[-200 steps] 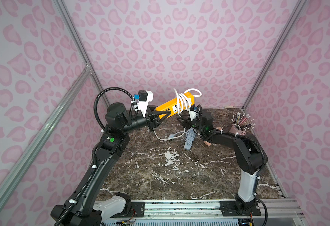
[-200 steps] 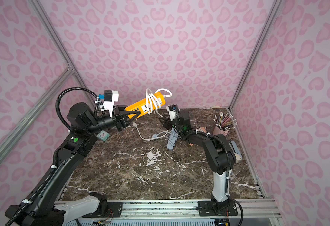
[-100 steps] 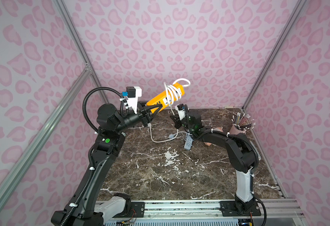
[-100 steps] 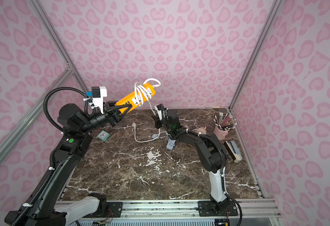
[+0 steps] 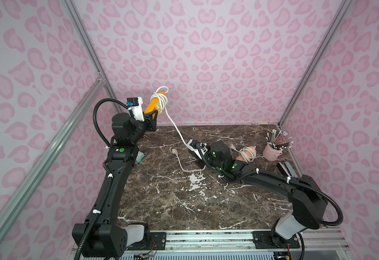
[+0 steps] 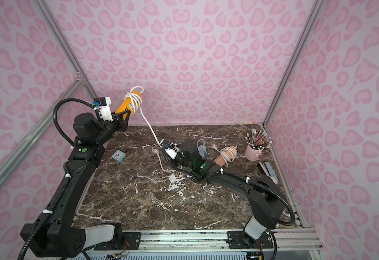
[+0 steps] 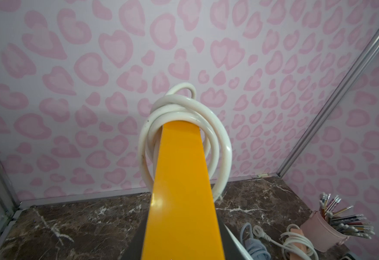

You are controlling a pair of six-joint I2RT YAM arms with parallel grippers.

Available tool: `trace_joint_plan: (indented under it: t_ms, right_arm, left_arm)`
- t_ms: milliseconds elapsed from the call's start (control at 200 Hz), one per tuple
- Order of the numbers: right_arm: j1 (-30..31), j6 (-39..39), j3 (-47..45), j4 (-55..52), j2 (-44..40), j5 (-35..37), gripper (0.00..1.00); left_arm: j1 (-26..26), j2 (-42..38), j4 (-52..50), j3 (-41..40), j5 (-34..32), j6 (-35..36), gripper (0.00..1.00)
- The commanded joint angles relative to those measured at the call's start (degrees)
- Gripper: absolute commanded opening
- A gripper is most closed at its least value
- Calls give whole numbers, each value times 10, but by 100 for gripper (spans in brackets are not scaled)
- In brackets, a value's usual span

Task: Wrap the cord around the power strip
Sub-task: Wrap the power cord around the power strip.

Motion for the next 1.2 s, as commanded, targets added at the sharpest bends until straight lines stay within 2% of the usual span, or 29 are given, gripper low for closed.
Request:
trace_joint_plan:
  t_ms: [0,150,205,320,450,635,715,835,1075,1195]
  right_arm:
    - [34,-120,42,-89,-11,57,0]
    - [37,-175,107,-89,-20,82,0]
    - [24,-181,153,-96,-19,71,0]
    - [-25,-166,211,-105,-6,21,0]
    - [-88,-141,273,-130,29,-45,0]
    - [-173,-94,367,-183,113,-160,0]
    - [-204,-75,403,-209,153,-209,0]
    - [-227,-60,434,-238,200,-254,0]
    - [-239,-37,432,-259,225,-282,0]
    - [-237,-44,438,-291,210,-245,0]
  left_arm:
    - [-23,19,18,-2,-79,63,3]
    - [-94,75,-95,10,-193,178,3]
    - [-108,89,-137,9,-196,196,3]
    - [-139,104,-239,16,-147,233,3]
    - [-176,93,-322,36,-44,249,3]
    - [-247,54,-385,42,177,284,3]
    - [-261,23,-386,40,267,302,3]
    - [-262,-12,-377,48,331,312,3]
    - [-257,-24,-357,91,334,302,3]
    - [-254,0,-366,91,226,297,3]
